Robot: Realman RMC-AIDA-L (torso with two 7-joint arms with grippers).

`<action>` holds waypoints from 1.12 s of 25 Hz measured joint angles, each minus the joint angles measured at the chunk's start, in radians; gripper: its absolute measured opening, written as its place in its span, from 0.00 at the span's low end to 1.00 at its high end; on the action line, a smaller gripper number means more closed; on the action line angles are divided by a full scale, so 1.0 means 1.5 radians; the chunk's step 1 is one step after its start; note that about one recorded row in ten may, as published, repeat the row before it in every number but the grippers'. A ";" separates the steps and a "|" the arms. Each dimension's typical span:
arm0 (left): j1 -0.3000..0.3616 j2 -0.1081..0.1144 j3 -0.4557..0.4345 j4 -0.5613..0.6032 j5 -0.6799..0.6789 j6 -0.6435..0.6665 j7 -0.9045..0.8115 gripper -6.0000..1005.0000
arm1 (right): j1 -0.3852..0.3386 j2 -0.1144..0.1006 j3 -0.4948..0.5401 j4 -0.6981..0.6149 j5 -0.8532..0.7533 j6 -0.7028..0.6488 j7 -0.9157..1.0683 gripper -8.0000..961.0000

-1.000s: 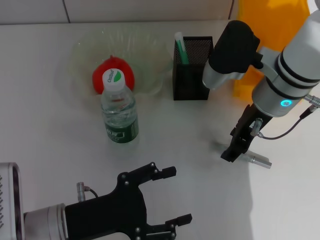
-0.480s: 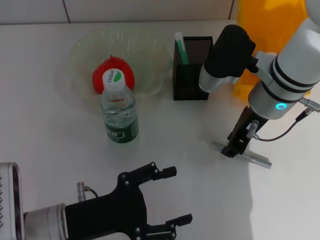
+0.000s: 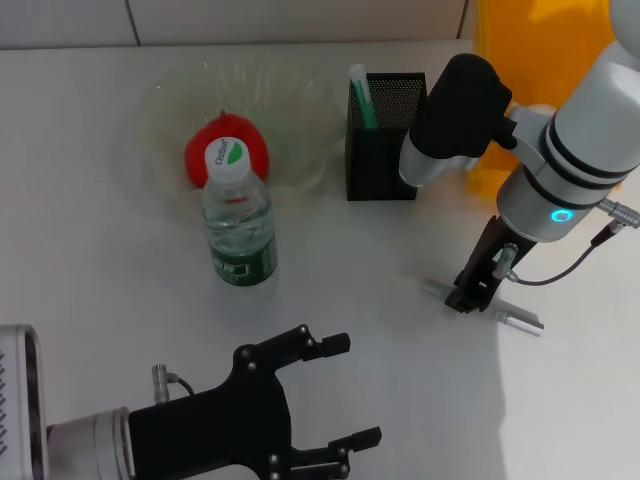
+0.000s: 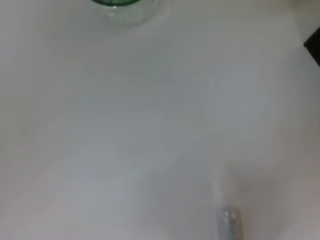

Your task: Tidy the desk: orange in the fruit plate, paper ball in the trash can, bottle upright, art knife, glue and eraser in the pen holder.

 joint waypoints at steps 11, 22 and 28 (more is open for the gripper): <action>-0.001 0.003 -0.002 -0.008 0.000 -0.001 -0.002 0.81 | 0.000 -0.001 0.004 -0.001 0.021 0.000 -0.011 0.19; -0.003 0.008 -0.004 -0.020 0.001 -0.002 -0.005 0.81 | -0.100 -0.005 0.190 -0.315 0.113 -0.016 -0.057 0.13; -0.006 0.008 -0.004 -0.024 0.001 -0.002 -0.005 0.81 | -0.158 -0.005 0.243 -0.314 0.285 0.176 -0.188 0.13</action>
